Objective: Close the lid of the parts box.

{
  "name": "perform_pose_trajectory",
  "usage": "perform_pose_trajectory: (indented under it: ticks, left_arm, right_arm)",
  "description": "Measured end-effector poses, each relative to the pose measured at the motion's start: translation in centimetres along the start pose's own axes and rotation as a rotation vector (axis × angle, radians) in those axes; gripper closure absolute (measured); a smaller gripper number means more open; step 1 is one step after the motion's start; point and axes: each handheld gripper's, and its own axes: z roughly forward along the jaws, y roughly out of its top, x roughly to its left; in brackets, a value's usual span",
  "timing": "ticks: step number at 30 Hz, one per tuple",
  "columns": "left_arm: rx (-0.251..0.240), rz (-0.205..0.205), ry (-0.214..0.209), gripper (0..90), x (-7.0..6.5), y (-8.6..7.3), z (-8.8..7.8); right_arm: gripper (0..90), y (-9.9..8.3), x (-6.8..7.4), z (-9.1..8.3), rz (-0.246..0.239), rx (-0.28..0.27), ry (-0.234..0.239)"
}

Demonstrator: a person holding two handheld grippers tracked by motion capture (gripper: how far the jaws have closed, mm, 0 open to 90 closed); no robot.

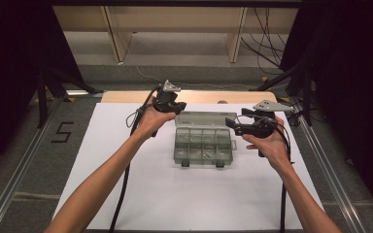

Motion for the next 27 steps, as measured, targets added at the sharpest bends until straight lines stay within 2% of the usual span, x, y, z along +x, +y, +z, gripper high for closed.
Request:
perform_pose_trajectory:
  ticks: [3,4,5,7,9,10,12,13,16,20,25,27]
  left_arm:
    - [-0.006,0.005,-0.008,89.6,-0.3,-0.2,-0.2]
    - [-0.010,0.007,-0.012,89.5,-0.4,-0.3,-0.3]
    - [-0.014,0.008,-0.013,89.6,-0.6,-0.4,-0.4]
    - [-0.010,0.014,-0.030,89.5,-0.8,-0.6,-0.6]
    - [-0.017,0.016,-0.029,89.6,-1.1,-0.8,-0.7]
    - [-0.021,0.029,-0.026,89.6,-1.2,-0.9,-0.9]
    - [-0.021,0.033,-0.033,89.5,-1.4,-1.2,-1.0]
    - [-0.024,0.035,-0.030,89.5,-1.5,-1.3,-1.1]
    - [-0.024,0.039,-0.038,89.5,-1.9,-1.8,-1.3]
    - [-0.038,0.037,-0.060,89.6,-2.4,-2.5,-1.5]
    - [-0.040,0.047,-0.079,89.5,-3.1,-3.4,-1.8]
    - [-0.036,0.052,-0.091,89.5,-3.3,-3.9,-1.9]
  right_arm:
    - [25.3,0.2,0.1,-0.3,0.001,-0.001,0.007]
    - [25.9,0.2,0.1,-0.3,-0.016,0.003,0.000]
    - [27.1,0.2,0.2,-0.4,0.007,0.004,0.013]
    - [31.5,0.2,0.2,-0.6,-0.001,0.007,0.017]
    - [36.6,0.1,0.1,-0.6,-0.006,-0.006,0.016]
    - [39.6,0.2,0.1,-0.8,0.016,0.012,0.034]
    - [48.3,0.2,0.0,-1.0,0.001,-0.013,0.029]
    - [51.6,0.3,-0.1,-1.1,-0.025,-0.020,0.017]
    - [61.4,0.3,-0.2,-1.3,-0.044,-0.015,0.020]
    - [71.4,0.0,0.0,-1.2,-0.045,0.010,0.037]
    - [82.0,-0.5,0.3,-0.8,-0.081,0.049,0.067]
    - [85.1,-1.0,0.6,-0.6,-0.093,0.081,0.074]
